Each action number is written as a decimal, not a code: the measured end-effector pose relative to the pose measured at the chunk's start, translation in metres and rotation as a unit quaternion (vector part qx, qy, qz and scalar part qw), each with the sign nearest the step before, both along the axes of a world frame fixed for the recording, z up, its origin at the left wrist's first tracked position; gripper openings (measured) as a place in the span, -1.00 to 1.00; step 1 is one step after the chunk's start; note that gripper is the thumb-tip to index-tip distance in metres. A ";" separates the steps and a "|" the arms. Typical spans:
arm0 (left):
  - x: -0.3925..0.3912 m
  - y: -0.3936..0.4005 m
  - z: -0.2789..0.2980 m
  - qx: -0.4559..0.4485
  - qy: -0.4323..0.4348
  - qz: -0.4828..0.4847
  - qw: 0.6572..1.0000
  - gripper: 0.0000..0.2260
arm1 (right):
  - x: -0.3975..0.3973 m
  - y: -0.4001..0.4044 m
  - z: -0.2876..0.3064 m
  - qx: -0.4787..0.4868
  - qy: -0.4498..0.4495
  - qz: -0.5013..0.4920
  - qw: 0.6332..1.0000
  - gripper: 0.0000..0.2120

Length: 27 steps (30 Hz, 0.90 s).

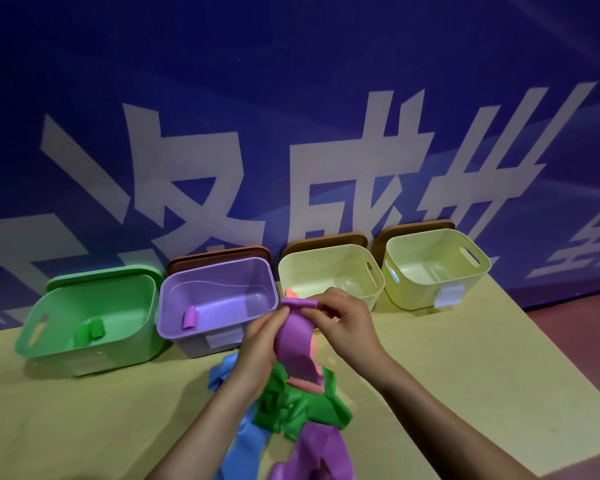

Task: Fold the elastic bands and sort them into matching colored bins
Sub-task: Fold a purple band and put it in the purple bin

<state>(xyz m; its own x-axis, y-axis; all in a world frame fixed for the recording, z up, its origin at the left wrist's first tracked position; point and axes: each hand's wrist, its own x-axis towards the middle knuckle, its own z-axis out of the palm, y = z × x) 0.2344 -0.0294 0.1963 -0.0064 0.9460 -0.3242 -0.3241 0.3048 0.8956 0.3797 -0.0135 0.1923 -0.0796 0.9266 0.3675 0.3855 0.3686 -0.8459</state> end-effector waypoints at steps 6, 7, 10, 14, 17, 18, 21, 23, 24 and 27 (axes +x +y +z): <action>-0.008 -0.006 0.007 -0.005 -0.037 -0.037 0.999 -0.60 | 0.004 -0.002 0.006 0.082 -0.108 0.073 0.988 -0.80; -0.009 -0.007 0.007 0.005 -0.027 -0.045 0.999 -0.64 | 0.005 -0.002 0.007 0.083 -0.106 0.087 0.987 -0.80; -0.009 -0.008 0.007 0.009 -0.036 -0.042 0.998 -0.76 | 0.011 -0.001 0.011 0.082 -0.116 0.112 0.984 -0.79; -0.005 -0.012 0.007 0.030 -0.048 -0.065 0.996 -0.79 | 0.017 -0.002 0.015 0.032 -0.106 0.137 0.984 -0.80; -0.007 -0.012 0.005 0.036 -0.033 -0.055 0.997 -0.82 | 0.021 -0.004 0.016 -0.063 -0.051 0.160 0.984 -0.72; -0.008 -0.012 0.004 0.040 -0.020 -0.052 0.998 -0.82 | 0.020 -0.005 0.016 -0.109 -0.001 0.163 0.981 -0.69; -0.010 -0.014 0.003 0.086 0.060 -0.059 0.993 -0.84 | 0.011 -0.008 0.014 -0.188 0.110 0.107 0.970 -0.75; -0.011 -0.014 0.002 0.114 0.118 -0.044 0.985 -0.85 | 0.000 -0.009 0.010 -0.207 0.118 0.088 0.967 -0.82; -0.011 -0.013 0.000 0.126 0.144 -0.032 0.981 -0.85 | -0.005 -0.009 0.007 -0.206 0.116 0.085 0.968 -0.90; -0.015 -0.010 -0.007 0.149 0.197 -0.008 0.969 -0.87 | -0.017 -0.008 -0.001 -0.192 0.136 0.061 0.970 -0.88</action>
